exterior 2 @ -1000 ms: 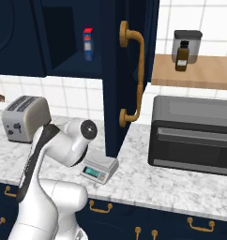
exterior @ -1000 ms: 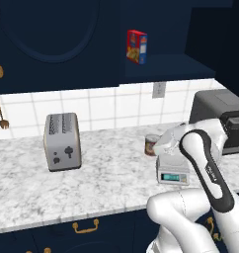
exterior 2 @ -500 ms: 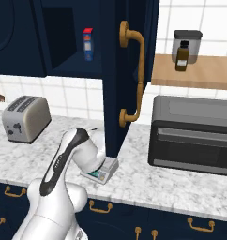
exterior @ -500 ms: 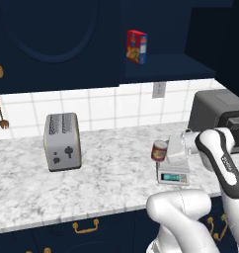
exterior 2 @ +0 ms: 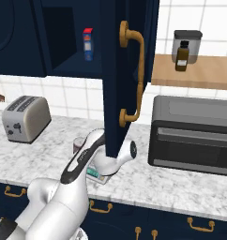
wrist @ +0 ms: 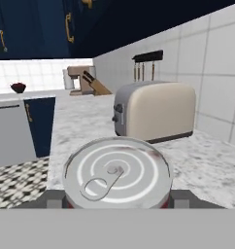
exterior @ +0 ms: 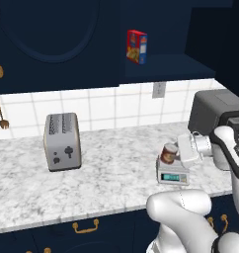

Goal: Pick the canned food and place it on the digital scale for weighing, and close the cabinet.

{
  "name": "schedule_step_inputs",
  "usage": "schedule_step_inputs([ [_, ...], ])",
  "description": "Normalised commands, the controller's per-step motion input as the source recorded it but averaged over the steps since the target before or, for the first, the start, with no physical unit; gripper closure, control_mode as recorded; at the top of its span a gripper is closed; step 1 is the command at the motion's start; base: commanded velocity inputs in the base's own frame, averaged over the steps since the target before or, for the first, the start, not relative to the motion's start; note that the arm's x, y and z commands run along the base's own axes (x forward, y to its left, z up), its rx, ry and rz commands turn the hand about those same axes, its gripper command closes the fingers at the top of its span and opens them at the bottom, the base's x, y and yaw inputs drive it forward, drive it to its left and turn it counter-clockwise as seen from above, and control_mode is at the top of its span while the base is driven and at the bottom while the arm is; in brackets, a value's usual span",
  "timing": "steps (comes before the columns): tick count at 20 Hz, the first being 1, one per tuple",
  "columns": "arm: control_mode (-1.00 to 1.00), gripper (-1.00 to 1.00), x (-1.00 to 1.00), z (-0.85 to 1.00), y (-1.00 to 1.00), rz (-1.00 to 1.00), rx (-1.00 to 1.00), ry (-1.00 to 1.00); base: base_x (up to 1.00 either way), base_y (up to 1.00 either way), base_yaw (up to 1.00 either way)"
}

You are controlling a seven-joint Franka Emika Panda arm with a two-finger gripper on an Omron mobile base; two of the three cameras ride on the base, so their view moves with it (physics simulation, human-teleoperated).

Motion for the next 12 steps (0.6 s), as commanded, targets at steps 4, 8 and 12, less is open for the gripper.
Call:
schedule_step_inputs([
  [4, -1.0, 1.0, 0.07, -0.08, -0.23, 0.0, 0.0, 0.01, 0.0, 0.0, 0.0],
  [8, -1.0, 1.0, 0.16, -0.01, -0.28, 0.0, 0.0, 0.0, 0.0, 0.0, 0.0],
  [12, -1.0, 1.0, 0.02, 0.0, -0.2, -0.05, -0.03, 0.0, 0.0, 0.0, 0.0],
])
